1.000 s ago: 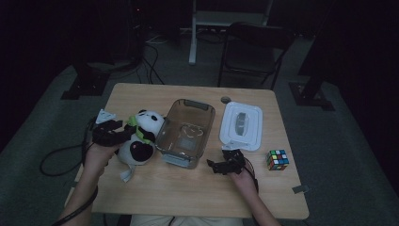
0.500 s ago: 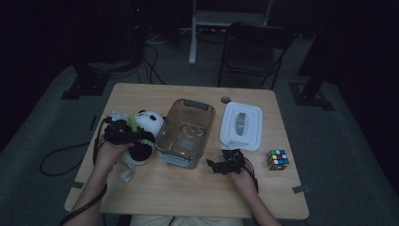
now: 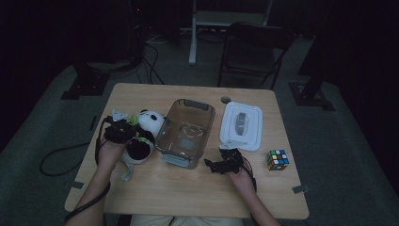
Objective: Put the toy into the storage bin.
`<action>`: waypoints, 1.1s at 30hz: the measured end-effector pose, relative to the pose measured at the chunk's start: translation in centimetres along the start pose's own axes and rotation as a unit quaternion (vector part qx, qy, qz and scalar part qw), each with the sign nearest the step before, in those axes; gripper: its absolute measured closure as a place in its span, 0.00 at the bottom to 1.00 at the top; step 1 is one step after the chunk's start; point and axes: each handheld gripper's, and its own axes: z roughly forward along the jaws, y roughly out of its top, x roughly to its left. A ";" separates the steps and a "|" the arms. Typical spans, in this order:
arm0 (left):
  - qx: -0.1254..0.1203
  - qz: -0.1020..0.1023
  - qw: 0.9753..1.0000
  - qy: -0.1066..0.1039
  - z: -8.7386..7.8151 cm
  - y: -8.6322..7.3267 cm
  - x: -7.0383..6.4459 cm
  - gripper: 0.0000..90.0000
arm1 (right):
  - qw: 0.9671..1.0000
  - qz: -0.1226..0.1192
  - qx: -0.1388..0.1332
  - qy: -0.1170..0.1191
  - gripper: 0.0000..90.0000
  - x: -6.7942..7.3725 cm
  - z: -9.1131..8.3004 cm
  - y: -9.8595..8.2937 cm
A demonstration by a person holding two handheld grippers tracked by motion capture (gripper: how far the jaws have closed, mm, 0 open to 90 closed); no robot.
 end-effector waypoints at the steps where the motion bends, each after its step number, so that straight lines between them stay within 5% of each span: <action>1: -0.006 -0.008 1.000 -0.002 -0.2 0.1 0.1 0.77 | 1.000 0.000 -0.001 0.000 0.16 0.0 0.0 0.0; 10: -0.056 -0.043 0.997 -0.013 -2.9 2.1 0.9 0.78 | 1.000 -0.004 -0.003 0.018 0.16 1.0 1.1 1.0; 22: -0.098 -0.038 0.994 0.008 -5.7 4.7 0.7 0.78 | 1.000 -0.016 0.003 0.023 0.16 2.7 3.2 2.2; 26: -0.119 -0.041 0.992 0.020 -6.7 5.5 0.7 0.78 | 0.999 -0.012 -0.002 0.031 0.16 3.3 4.0 2.8; 33: -0.151 -0.056 0.987 -0.010 -8.6 7.5 0.4 0.78 | 0.999 -0.021 0.006 0.023 0.16 3.7 3.8 2.3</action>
